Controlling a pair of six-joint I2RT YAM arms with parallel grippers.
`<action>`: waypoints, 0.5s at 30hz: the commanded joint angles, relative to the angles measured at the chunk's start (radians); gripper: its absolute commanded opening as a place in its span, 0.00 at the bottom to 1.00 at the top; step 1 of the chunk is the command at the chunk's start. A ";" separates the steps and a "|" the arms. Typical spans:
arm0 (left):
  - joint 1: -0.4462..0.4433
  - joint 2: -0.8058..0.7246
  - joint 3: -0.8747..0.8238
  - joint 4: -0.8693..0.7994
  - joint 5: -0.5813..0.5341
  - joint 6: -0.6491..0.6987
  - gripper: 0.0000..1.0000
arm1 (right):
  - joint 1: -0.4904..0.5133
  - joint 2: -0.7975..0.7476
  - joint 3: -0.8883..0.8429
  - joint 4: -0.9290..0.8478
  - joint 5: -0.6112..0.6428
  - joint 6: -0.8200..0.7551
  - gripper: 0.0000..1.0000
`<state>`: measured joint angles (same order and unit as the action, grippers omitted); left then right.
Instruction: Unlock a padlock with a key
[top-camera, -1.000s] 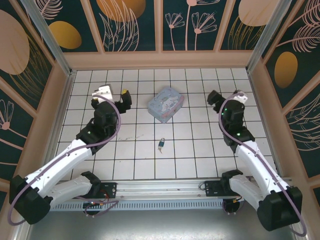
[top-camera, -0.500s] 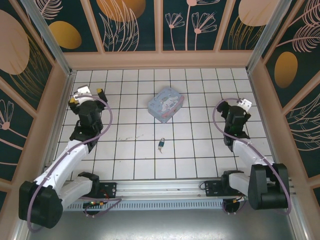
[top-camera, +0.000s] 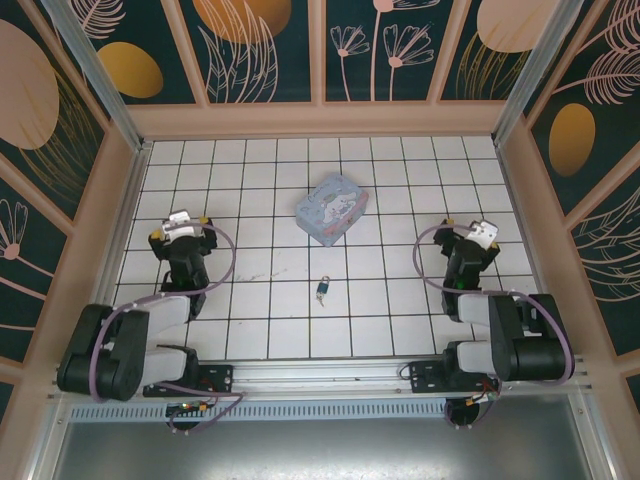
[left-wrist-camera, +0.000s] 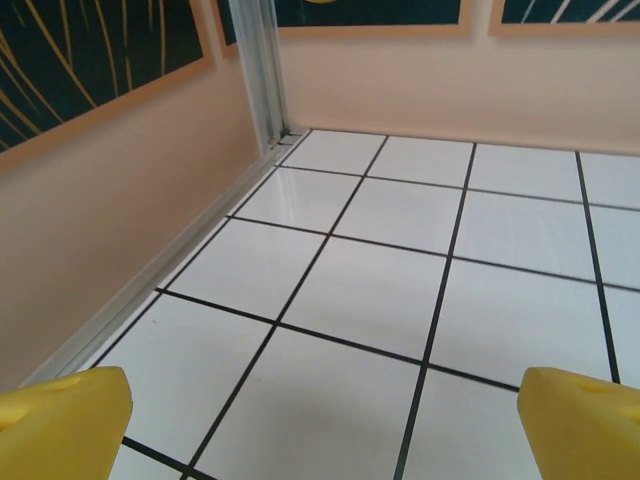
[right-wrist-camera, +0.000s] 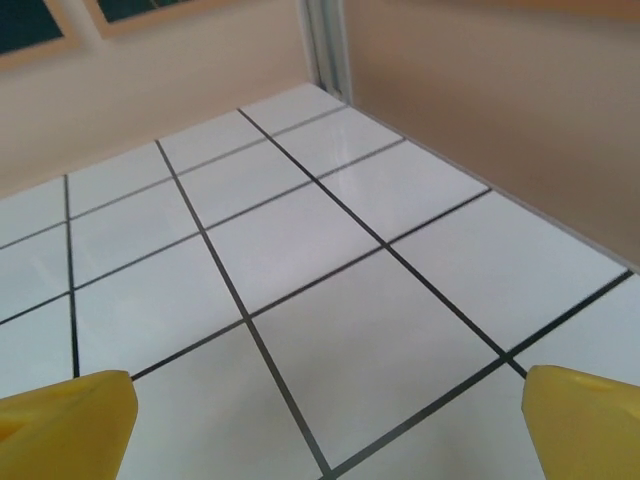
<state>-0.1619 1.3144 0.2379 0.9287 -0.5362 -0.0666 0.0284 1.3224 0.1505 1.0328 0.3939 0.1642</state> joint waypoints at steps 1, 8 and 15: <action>0.012 0.053 -0.030 0.299 0.058 0.046 0.99 | -0.028 0.049 -0.063 0.328 -0.124 -0.074 0.99; 0.040 0.145 -0.049 0.401 0.157 0.043 0.99 | -0.050 0.237 -0.094 0.583 -0.303 -0.126 0.99; 0.101 0.216 -0.040 0.436 0.292 0.015 0.99 | -0.081 0.214 0.073 0.230 -0.430 -0.129 0.99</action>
<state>-0.0818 1.4807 0.1947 1.2522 -0.3305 -0.0391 -0.0364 1.5349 0.1833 1.3300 0.0483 0.0525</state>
